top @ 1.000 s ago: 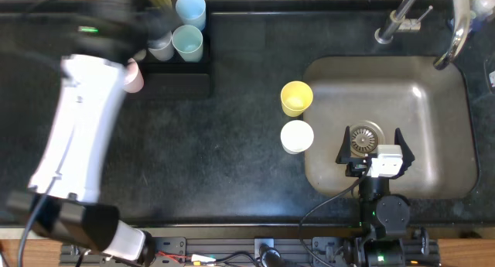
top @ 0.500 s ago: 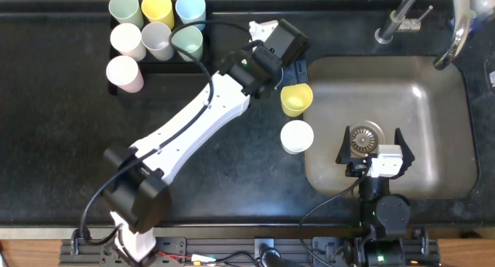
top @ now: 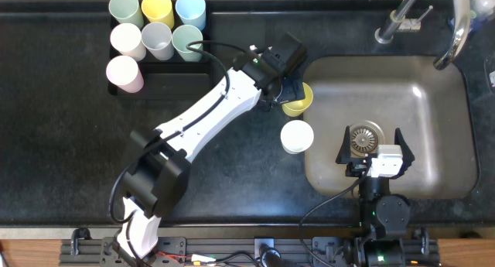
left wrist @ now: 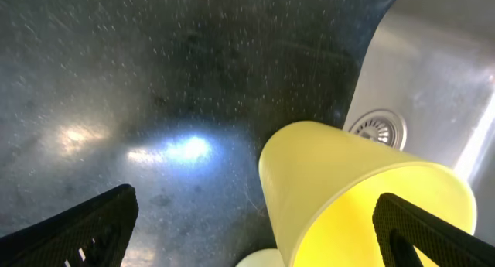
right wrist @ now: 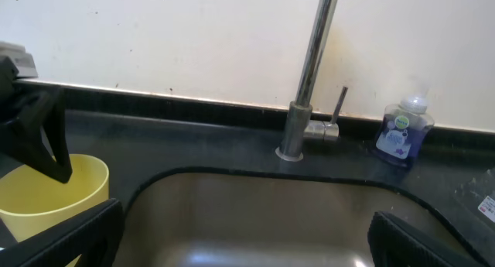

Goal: Store Cups

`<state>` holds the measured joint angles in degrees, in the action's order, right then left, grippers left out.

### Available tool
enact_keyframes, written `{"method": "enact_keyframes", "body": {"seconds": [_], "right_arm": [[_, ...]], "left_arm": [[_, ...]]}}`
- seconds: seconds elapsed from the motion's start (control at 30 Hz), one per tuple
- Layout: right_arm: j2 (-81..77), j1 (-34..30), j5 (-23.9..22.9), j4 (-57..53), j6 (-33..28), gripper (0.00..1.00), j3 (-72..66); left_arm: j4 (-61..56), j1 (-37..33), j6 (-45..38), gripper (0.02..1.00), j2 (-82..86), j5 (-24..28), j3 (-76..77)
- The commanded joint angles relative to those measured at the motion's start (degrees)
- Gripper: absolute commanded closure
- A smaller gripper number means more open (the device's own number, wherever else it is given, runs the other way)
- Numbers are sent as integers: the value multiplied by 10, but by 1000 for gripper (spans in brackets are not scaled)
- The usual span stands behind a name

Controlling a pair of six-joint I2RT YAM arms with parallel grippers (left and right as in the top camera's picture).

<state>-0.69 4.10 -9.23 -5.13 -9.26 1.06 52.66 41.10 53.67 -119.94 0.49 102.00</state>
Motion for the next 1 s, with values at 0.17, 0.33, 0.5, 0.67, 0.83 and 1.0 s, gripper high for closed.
{"method": "enact_keyframes", "body": {"seconds": [0.17,0.33,0.5,0.67,0.83,1.0], "right_arm": [[5,-4,0,4,-2,5,-2],[5,-4,0,4,-2,3,-2],[5,-4,0,4,-2,5,-2],[5,-4,0,4,-2,3,-2],[5,-4,0,4,-2,5,-2],[5,-4,0,4,-2,3,-2]], "left_arm": [[7,-6,8,18,-11,21,1],[6,-6,9,917,-15,20,1],[-1,-6,13,982,-22,20,1],[-13,-18,13,982,-18,17,5],[54,-71,13,982,27,-13,49],[157,-192,13,982,99,-17,79]]}}
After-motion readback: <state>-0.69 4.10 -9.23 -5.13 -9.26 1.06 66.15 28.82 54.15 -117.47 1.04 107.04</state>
